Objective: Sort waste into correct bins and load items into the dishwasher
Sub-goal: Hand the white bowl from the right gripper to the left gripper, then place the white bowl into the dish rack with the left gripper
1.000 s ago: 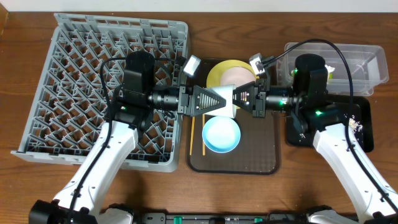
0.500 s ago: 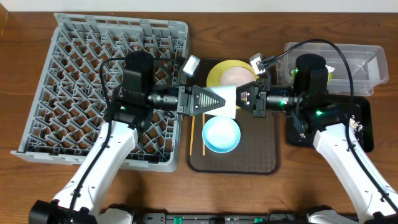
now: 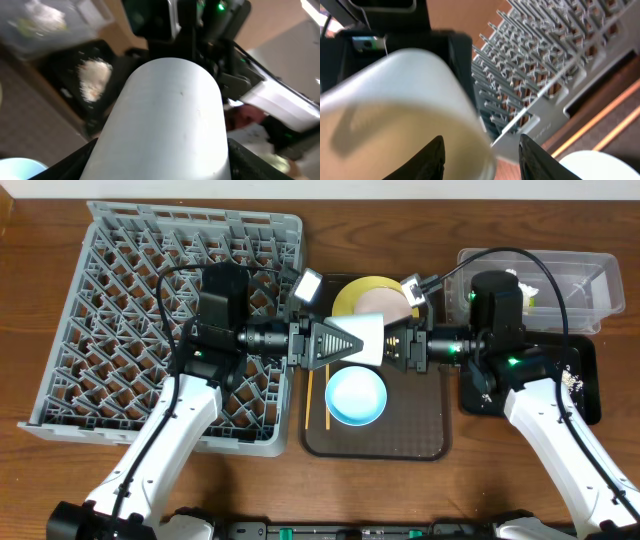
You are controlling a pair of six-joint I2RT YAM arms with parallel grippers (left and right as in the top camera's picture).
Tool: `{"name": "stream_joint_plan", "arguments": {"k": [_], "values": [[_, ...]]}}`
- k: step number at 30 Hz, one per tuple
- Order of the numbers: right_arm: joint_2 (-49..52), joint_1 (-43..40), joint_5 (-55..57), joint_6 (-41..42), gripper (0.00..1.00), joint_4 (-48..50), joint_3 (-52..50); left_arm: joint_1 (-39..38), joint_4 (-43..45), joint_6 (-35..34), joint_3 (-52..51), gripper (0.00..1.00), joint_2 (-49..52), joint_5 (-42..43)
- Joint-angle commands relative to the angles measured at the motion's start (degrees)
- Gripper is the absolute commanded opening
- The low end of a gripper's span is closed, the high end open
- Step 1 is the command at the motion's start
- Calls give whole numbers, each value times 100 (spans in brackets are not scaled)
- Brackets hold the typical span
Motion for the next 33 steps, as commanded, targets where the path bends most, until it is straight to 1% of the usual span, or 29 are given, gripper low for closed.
{"name": "stream_joint_plan", "arguments": {"k": [1, 2, 5, 7, 9, 13, 16, 19, 20, 21, 23, 24, 28, 33], "values": [[39, -197, -22, -540, 46, -295, 74, 195, -166, 476, 13, 19, -31, -898], [39, -267, 22, -616, 47, -411, 74, 262, -297, 577, 13, 15, -31, -1169], [39, -505, 275, -767, 47, -691, 74, 426, -831, 927, 13, 13, -31, -1941], [39, -667, 557, -804, 47, -874, 74, 535, -1274, 1228, 15, 11, -35, -2452], [39, -785, 745, -872, 45, -1023, 74, 667, -1609, 1447, 15, 7, -66, -2787], [35, -960, 1198, -1182, 44, -1488, 81, 1104, -2463, 1692, 39, 6, -348, -3718], [-9, -981, 1674, -1434, 43, -1932, 105, 1475, -3462, 1867, 190, 6, -745, -4795], [-63, -966, 2507, -1753, 42, -2662, 295, 1799, -4474, 1871, 339, 6, -1167, -6153], [-76, -964, 2782, -1797, 40, -2889, 380, 1878, -4699, 1869, 350, 6, -1270, -6489], [-90, -964, 3112, -1810, 36, -3126, 474, 1971, -4929, 1869, 352, 6, -1368, -6791], [-103, -966, 3652, -1810, 25, -3578, 686, 2109, -5254, 1867, 352, 6, -1456, -7104], [-103, -964, 3882, -1810, 22, -3775, 798, 2177, -5394, 1867, 352, 6, -1462, -7200], [-149, -964, 4127, -1932, 24, -4197, 1071, 2345, -5626, 1867, 350, 6, -1342, -7495], [-214, -964, 4127, -1939, 25, -4271, 1088, 2367, -5709, 1838, 350, 6, -970, -7501]]}}
